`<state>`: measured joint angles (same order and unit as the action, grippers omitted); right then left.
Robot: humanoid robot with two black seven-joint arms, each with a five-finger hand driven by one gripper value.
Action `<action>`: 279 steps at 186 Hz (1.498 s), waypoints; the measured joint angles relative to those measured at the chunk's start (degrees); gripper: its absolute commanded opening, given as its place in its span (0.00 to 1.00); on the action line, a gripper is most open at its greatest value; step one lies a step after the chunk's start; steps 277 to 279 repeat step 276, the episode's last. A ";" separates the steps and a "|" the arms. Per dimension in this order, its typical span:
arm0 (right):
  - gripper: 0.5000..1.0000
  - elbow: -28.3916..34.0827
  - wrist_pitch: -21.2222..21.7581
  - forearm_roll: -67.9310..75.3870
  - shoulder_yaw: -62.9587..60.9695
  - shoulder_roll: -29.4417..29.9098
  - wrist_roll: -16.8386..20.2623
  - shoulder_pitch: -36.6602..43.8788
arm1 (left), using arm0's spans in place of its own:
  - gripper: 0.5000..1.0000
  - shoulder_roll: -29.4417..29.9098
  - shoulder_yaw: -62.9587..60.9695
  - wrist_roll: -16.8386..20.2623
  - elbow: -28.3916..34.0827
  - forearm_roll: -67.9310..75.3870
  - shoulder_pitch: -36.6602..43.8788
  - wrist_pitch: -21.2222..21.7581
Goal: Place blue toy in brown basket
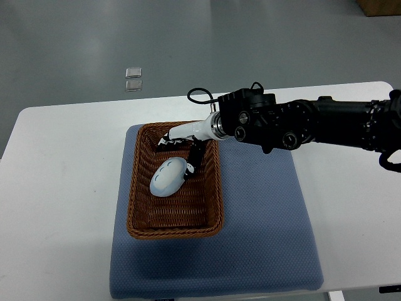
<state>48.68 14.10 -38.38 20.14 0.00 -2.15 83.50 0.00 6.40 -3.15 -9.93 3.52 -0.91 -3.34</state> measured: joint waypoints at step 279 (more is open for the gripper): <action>0.82 -11.87 0.98 30.89 -82.01 -5.64 -7.03 -45.55 | 1.00 0.00 -0.69 -0.02 -0.18 0.03 0.04 0.00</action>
